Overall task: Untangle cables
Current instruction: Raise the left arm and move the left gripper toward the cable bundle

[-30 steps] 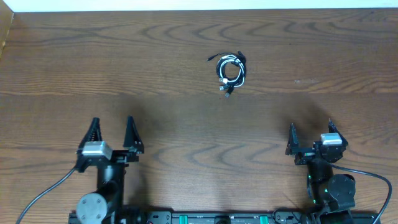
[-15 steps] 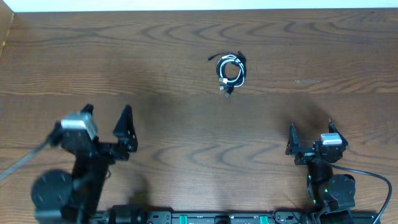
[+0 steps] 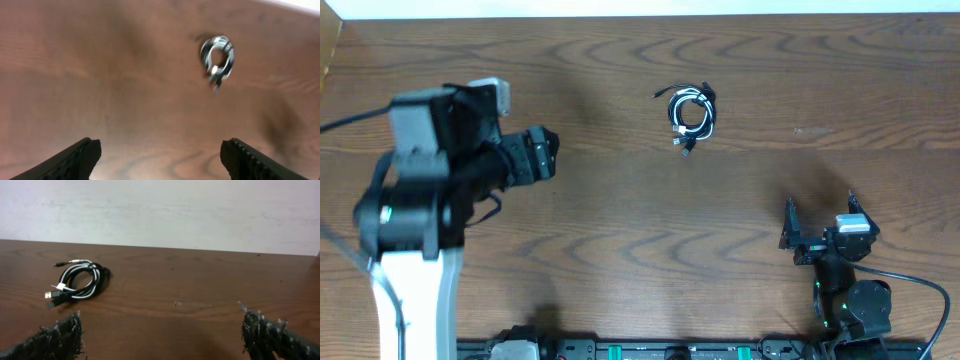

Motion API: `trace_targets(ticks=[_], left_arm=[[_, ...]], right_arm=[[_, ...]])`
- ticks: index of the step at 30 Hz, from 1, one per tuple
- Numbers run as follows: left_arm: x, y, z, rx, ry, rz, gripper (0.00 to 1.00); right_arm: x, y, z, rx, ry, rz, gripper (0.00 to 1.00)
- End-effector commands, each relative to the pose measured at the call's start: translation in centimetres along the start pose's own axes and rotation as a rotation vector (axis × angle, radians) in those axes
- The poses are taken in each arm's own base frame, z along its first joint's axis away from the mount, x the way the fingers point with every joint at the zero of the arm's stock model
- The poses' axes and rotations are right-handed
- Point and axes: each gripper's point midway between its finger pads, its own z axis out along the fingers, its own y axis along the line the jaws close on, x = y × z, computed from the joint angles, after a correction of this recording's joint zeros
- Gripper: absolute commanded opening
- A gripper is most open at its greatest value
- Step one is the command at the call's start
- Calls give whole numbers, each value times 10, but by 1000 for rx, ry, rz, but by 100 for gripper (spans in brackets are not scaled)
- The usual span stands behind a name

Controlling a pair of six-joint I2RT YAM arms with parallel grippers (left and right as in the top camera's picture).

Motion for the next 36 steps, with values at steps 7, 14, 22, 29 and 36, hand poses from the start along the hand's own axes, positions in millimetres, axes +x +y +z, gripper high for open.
trace_targets(ticks=[7, 14, 22, 29, 36], left_arm=[[22, 1, 65, 83, 275, -101, 82], [33, -5, 99, 166, 399, -161, 82], [41, 3, 121, 145, 466, -229, 8], [61, 12, 142, 120, 548, -293, 8], [83, 29, 160, 5, 619, -325, 8]], right_arm=[[1, 2, 0, -8, 3, 13, 99], [1, 2, 0, -8, 3, 13, 99], [1, 2, 0, -8, 3, 13, 99], [1, 2, 0, -8, 3, 13, 99], [1, 2, 0, -8, 3, 13, 99]])
